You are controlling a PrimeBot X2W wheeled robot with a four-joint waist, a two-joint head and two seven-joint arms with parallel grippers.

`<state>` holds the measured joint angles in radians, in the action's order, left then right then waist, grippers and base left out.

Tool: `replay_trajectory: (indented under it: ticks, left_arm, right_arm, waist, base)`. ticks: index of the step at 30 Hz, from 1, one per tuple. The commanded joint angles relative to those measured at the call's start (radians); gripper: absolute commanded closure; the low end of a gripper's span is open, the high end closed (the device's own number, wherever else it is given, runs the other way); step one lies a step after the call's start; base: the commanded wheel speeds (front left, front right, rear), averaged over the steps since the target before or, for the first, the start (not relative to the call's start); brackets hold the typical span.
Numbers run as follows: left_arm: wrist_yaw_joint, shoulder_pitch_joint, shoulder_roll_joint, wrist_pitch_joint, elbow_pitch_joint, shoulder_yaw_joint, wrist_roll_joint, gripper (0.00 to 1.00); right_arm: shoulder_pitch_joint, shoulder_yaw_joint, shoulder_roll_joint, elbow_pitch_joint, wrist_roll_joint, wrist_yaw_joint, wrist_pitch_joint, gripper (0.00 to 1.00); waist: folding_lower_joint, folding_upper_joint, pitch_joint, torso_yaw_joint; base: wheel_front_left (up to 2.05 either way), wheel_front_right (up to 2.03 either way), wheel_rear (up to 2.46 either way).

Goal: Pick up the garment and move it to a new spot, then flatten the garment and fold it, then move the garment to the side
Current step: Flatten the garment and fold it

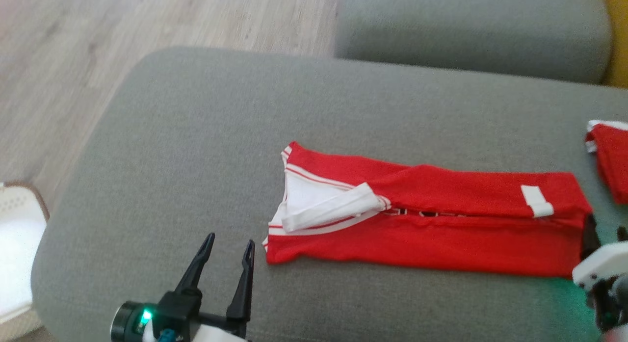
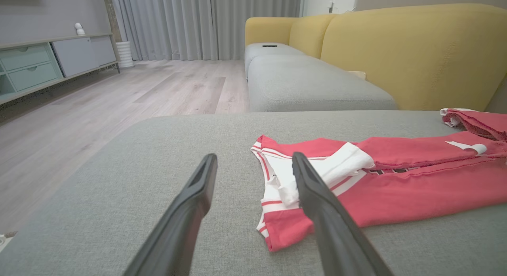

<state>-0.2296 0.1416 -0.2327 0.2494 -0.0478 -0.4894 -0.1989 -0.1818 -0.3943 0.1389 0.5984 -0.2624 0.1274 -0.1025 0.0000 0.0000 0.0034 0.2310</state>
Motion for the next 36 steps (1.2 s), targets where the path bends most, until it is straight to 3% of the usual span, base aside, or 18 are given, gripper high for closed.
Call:
replay_trajectory:
  ticks: [1,11,20,21,22,23,24,25,36]
  left_arm:
    - [0.011,-0.052,0.016,0.012,-0.035,0.051,0.015,0.00]
    - [0.091,-0.090,0.087,0.012,-0.011,0.102,0.043,0.00]
    - [0.126,-0.094,0.120,0.012,-0.017,0.139,0.072,0.00]
    - [0.131,-0.093,0.123,0.012,-0.017,0.142,0.074,0.00]
    - [0.136,-0.093,0.126,0.012,-0.017,0.145,0.077,0.00]
    - [0.141,-0.093,0.130,0.012,-0.017,0.148,0.078,0.00]
    - [0.149,-0.094,0.137,0.012,-0.017,0.154,0.081,0.00]
    - [0.153,-0.095,0.140,0.012,-0.018,0.157,0.082,0.00]
    - [0.179,-0.092,0.164,0.012,-0.011,0.193,0.095,0.00]
  right_arm:
    - [-0.072,-0.004,0.030,-0.006,0.029,0.003,-0.010,0.00]
    - [-0.198,-0.106,0.019,0.114,0.166,0.003,-0.107,0.00]
    - [-0.182,-0.141,-0.038,0.092,0.209,0.003,-0.159,0.00]
    - [-0.177,-0.143,-0.042,0.089,0.211,0.003,-0.162,0.08]
    - [-0.173,-0.143,-0.046,0.087,0.212,0.003,-0.165,0.26]
    - [-0.171,-0.141,-0.049,0.085,0.211,0.003,-0.168,0.52]
    - [-0.169,-0.134,-0.054,0.082,0.206,0.003,-0.171,0.87]
    - [-0.170,-0.128,-0.056,0.078,0.200,0.003,-0.168,1.00]
    - [-0.171,-0.082,0.014,0.016,0.188,0.003,-0.129,1.00]
  waist:
    - [0.0000,0.0000,0.033,0.017]
    - [0.0000,0.0000,0.095,0.024]
    - [0.0000,0.0000,0.101,0.006]
    - [0.0000,0.0000,0.102,0.004]
    - [0.0000,0.0000,0.102,0.002]
    - [0.0000,0.0000,0.103,0.001]
    - [0.0000,0.0000,0.106,-0.002]
    - [0.0000,0.0000,0.107,-0.003]
    - [0.0000,0.0000,0.095,-0.025]
  base:
    - [0.00,0.00,0.00]
    - [0.00,0.00,0.00]
    - [0.00,0.00,0.00]
    - [0.00,0.00,0.00]
    - [0.00,0.00,0.00]
    - [0.00,0.00,0.00]
    - [0.00,0.00,0.00]
    - [0.00,0.00,0.00]
    - [0.00,0.00,0.00]
